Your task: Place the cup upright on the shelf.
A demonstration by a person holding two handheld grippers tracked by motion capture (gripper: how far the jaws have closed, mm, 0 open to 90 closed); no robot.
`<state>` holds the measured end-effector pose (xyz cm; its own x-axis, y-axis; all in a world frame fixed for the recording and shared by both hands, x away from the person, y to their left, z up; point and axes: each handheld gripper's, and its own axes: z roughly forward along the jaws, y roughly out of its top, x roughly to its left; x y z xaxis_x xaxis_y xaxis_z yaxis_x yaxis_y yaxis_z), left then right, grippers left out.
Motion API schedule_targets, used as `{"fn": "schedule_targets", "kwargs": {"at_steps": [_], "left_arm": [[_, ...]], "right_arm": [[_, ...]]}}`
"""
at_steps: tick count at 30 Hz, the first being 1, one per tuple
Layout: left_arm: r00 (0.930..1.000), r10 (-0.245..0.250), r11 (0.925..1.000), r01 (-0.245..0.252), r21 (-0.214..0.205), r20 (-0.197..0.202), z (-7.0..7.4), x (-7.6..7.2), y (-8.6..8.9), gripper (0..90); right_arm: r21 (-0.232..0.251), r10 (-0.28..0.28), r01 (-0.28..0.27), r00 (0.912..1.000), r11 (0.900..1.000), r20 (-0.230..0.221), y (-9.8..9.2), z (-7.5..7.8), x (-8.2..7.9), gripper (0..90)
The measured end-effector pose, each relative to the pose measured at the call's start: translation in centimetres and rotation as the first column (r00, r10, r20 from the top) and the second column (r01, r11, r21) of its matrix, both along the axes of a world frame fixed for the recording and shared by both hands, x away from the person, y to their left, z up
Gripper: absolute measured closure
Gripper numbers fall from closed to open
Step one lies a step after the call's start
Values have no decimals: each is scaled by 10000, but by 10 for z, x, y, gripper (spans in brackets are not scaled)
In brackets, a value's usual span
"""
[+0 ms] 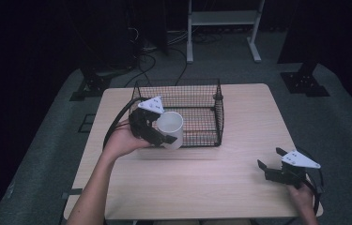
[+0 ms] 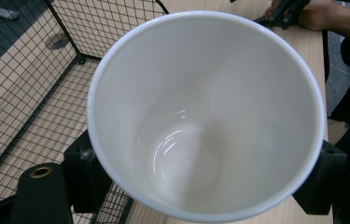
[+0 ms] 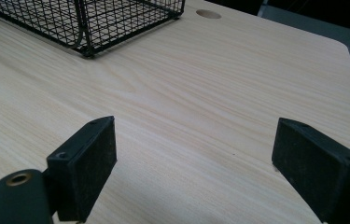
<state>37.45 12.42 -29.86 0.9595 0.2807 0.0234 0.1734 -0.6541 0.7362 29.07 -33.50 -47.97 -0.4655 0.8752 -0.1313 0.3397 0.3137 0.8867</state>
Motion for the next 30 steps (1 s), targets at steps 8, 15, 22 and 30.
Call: {"fn": "schedule_targets", "kwargs": {"at_steps": [8,15,22,30], "left_arm": [[10000,-49,9997,49,234,16,9,13,-4,212],[9999,-17,9993,21,364,-114,11,27,-6,211],[9999,24,9994,-19,344,-142,11,38,-9,212],[9998,184,9992,-181,352,-59,14,51,-13,212]], "right_arm": [[-2,2,-2,10000,10000,7,0,0,0,131],[-12,0,0,10000,10000,22,0,0,0,131],[1,4,-4,10000,10000,36,0,0,0,131],[-16,30,-29,10000,10000,54,0,0,0,131]]}}
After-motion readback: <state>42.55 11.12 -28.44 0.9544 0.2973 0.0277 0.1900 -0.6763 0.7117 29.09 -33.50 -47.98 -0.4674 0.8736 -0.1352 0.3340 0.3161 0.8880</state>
